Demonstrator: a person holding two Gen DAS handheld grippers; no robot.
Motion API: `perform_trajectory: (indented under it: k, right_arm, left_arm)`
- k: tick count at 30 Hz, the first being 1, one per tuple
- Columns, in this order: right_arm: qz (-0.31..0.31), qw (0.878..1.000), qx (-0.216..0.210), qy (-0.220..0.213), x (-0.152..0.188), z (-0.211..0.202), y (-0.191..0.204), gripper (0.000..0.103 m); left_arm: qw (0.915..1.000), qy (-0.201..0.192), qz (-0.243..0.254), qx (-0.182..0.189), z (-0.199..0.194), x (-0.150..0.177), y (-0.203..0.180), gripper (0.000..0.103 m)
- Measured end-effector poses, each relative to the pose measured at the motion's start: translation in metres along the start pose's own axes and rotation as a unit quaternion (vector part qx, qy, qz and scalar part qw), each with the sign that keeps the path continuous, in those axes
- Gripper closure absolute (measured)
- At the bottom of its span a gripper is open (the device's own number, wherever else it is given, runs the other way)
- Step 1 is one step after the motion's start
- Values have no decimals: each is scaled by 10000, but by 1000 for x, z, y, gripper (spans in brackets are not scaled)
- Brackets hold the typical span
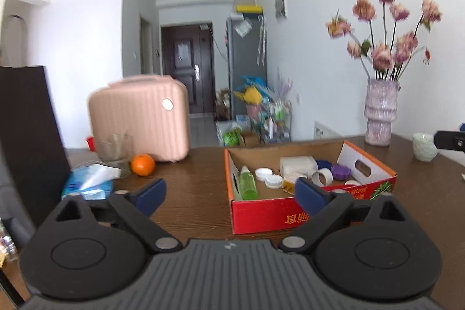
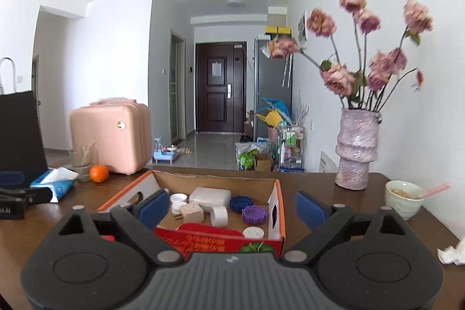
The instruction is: Organize rigid objects
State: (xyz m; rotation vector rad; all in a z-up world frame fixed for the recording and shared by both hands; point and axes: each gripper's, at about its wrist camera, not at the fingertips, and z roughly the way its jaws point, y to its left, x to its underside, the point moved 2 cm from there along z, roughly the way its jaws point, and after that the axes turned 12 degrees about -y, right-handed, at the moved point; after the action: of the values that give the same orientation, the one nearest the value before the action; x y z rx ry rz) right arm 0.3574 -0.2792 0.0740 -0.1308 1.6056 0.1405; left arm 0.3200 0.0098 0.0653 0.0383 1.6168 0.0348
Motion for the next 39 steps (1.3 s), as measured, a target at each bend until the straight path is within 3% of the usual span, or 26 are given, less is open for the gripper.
perform_trajectory:
  k: [3, 13, 20, 24, 28, 31, 33, 39]
  right_arm:
    - [116, 9997, 19, -207, 5, -41, 9, 0]
    - [340, 9989, 215, -239, 31, -121, 25, 0]
    - [160, 9996, 250, 7, 50, -179, 35, 0]
    - [512, 9984, -1, 244, 65, -220, 41, 0]
    - [384, 9982, -165, 439, 81, -265, 60, 0]
    - [195, 9985, -80, 510, 88, -286, 74, 0]
    - [134, 9980, -275, 561, 89, -289, 83, 0]
    - [48, 9978, -367, 542, 90, -290, 95, 0]
  left_arm:
    - [9995, -301, -42, -87, -36, 3, 4, 0]
    - [9992, -386, -118, 54, -109, 5, 3, 0]
    - [10000, -23, -48, 47, -176, 27, 7, 0]
    - [9993, 39, -370, -60, -240, 44, 16, 0]
    - [9992, 302, -249, 24, -281, 72, 16, 0]
    - [9989, 356, -294, 74, -286, 81, 17, 0]
    - [9985, 400, -376, 45, -280, 77, 19, 0]
    - [9998, 95, -173, -2, -286, 68, 17, 0]
